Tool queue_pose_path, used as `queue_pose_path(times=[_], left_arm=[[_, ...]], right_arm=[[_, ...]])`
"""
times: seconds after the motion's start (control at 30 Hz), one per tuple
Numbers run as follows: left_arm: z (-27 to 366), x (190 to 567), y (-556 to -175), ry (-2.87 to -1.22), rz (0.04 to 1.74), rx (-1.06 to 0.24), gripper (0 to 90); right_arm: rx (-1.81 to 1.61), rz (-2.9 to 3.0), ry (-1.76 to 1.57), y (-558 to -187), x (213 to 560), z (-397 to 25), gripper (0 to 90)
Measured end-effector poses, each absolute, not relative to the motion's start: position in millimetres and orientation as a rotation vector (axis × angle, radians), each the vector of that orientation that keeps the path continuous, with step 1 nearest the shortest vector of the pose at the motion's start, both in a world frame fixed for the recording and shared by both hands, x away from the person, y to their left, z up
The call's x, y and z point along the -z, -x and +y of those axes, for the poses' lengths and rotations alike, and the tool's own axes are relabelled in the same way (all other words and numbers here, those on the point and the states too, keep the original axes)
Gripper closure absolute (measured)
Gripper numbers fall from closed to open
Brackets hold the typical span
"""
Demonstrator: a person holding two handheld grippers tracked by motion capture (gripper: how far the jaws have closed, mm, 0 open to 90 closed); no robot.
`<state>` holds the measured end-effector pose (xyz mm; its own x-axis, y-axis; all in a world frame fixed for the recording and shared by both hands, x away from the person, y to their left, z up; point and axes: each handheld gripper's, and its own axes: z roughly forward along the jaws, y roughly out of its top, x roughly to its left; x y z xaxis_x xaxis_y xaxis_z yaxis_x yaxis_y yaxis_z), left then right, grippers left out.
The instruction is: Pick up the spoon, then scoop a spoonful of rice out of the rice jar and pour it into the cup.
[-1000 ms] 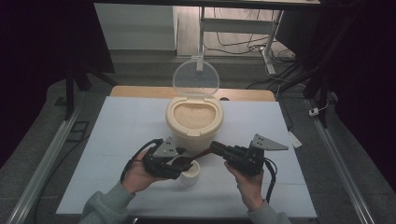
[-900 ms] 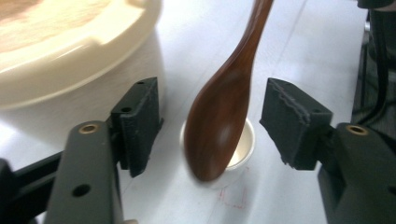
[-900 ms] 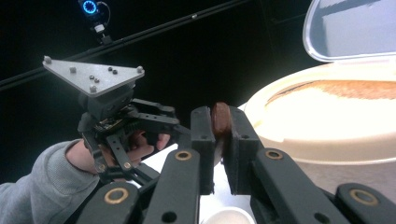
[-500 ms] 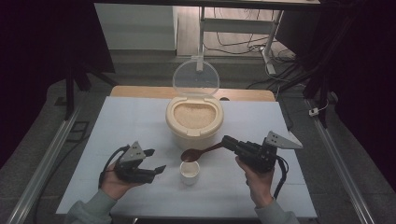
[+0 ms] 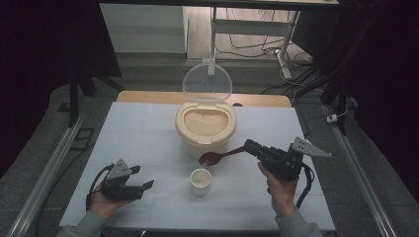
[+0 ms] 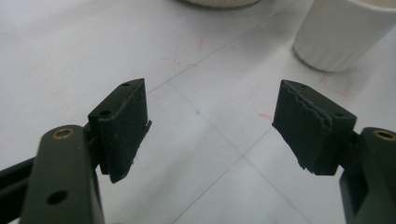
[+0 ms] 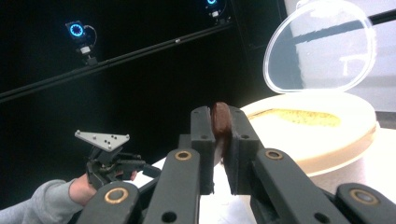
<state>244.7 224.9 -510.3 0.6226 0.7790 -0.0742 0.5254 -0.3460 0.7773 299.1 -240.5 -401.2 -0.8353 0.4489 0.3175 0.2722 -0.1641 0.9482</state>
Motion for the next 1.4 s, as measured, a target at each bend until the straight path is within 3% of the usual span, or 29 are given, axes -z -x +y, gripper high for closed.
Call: queue_pose_path(times=[0.7, 1.0, 1.4], left_arm=[[226.4, 511.2, -248.8, -2.032, 1.029, -0.381, 23.9], [228.8, 510.7, -249.8, -2.025, 1.04, -0.381, 23.8], [228.1, 511.8, -250.6, -2.044, 1.035, -0.377, 23.4]], right_arm=[[-2.181, 1.838, -0.802, -300.9, 375.9, -248.9, 83.1], [-2.087, 1.767, -0.852, -331.8, 354.4, -243.5, 83.1], [-1.754, 1.828, -0.841, -368.1, 347.1, -206.7, 83.0]])
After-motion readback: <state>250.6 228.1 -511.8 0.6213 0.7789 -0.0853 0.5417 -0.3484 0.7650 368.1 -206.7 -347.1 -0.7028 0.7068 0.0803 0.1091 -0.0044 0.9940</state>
